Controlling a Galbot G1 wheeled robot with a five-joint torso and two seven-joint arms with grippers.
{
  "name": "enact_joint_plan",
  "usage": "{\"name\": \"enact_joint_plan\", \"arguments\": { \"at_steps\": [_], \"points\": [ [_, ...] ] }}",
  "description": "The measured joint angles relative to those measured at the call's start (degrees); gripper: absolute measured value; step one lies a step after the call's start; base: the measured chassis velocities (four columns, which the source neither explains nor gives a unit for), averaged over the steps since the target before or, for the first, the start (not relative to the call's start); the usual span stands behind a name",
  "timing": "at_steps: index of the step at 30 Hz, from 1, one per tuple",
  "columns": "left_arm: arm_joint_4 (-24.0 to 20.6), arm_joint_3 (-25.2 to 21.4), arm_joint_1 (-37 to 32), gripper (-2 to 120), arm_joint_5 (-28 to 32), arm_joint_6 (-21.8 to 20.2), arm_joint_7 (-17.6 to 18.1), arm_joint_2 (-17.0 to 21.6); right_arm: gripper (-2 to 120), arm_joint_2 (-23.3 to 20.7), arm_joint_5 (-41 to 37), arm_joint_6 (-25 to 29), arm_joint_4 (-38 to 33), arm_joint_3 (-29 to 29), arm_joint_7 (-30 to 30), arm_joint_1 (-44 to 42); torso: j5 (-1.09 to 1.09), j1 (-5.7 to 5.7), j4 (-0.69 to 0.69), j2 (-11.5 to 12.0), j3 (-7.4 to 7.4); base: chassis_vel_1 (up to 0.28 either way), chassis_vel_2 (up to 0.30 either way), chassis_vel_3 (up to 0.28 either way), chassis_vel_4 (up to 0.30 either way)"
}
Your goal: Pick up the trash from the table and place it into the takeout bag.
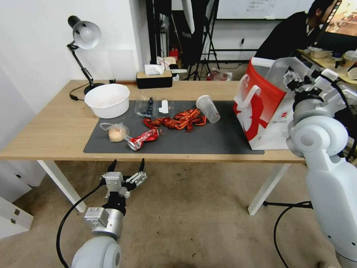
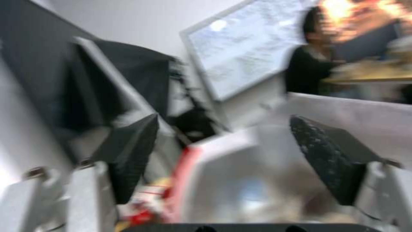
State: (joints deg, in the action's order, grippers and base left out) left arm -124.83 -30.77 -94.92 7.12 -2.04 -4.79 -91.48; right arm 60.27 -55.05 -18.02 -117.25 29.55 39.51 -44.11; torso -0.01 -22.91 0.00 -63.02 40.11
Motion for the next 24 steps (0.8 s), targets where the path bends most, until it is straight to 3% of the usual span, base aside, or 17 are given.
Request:
{"name": "enact_joint_plan", "arguments": {
  "at_steps": [1, 2, 5, 6, 9, 10, 13, 18, 21, 24],
  "points": [
    [0.0, -0.02, -0.01, 100, 0.03, 0.0, 0.0, 0.02, 86, -0.18, -1.79, 3.22, -1.42, 0.39, -3.99, -1.14, 0.0, 0.0, 0.0, 0.0, 0.0, 0.0, 0.0, 0.0, 0.0],
    [0.0, -0.02, -0.01, 100, 0.03, 0.0, 0.0, 0.02, 86, -0.18, -1.79, 3.22, -1.42, 0.39, -3.99, -1.14, 0.0, 0.0, 0.0, 0.0, 0.0, 0.0, 0.0, 0.0, 0.0],
    [-0.04, -0.03, -0.07, 100, 0.09, 0.0, 0.01, 0.06, 98, -1.05, -1.09, 8.75, -8.3, 0.0, -16.45, -10.59, 0.0, 0.0, -0.01, 0.0, -0.01, 0.0, 0.0, 0.0, 0.0],
    [-0.04, -0.03, -0.07, 100, 0.09, 0.0, 0.01, 0.06, 98, -1.05, -1.09, 8.75, -8.3, 0.0, -16.45, -10.59, 0.0, 0.0, -0.01, 0.0, -0.01, 0.0, 0.0, 0.0, 0.0],
    [-0.04, -0.03, -0.02, 100, 0.12, 0.01, 0.02, 0.02, 100, -1.08, 7.45, 11.56, -11.7, -1.96, -23.6, -18.09, -0.01, 0.0, 0.0, 0.0, -0.02, 0.0, 0.0, 0.0, 0.0],
    [-0.04, -0.03, -0.02, 100, 0.12, 0.01, 0.02, 0.02, 100, -1.08, 7.45, 11.56, -11.7, -1.96, -23.6, -18.09, -0.01, 0.0, 0.0, 0.0, -0.02, 0.0, 0.0, 0.0, 0.0],
    [0.07, 0.02, 0.13, 100, 0.19, 0.12, 0.02, 0.03, 100, 0.09, 18.08, 15.71, -13.01, -3.05, -28.7, -25.76, 0.01, 0.0, 0.0, -0.01, -0.02, 0.0, 0.0, 0.0, 0.0],
    [0.39, 0.07, 0.26, 100, 0.29, 0.35, 0.03, 0.03, 100, 1.17, 27.76, 19.67, -12.65, -3.5, -30.02, -33.0, 0.0, 0.0, -0.01, -0.01, -0.02, 0.0, 0.0, 0.0, 0.0],
    [0.72, 0.07, 0.54, 100, 0.62, 0.51, 0.05, 0.19, 100, 2.33, 37.68, 24.29, -9.7, -3.78, -28.59, -39.76, 0.01, 0.0, -0.01, -0.01, -0.01, 0.0, 0.0, 0.0, 0.0],
    [0.86, 0.06, 0.79, 100, 0.92, 0.53, 0.06, 0.36, 100, 3.16, 40.05, 26.0, -8.32, -4.27, -26.31, -42.96, 0.0, 0.01, -0.01, -0.01, -0.01, 0.0, 0.0, 0.0, 0.0]
  ]
}}
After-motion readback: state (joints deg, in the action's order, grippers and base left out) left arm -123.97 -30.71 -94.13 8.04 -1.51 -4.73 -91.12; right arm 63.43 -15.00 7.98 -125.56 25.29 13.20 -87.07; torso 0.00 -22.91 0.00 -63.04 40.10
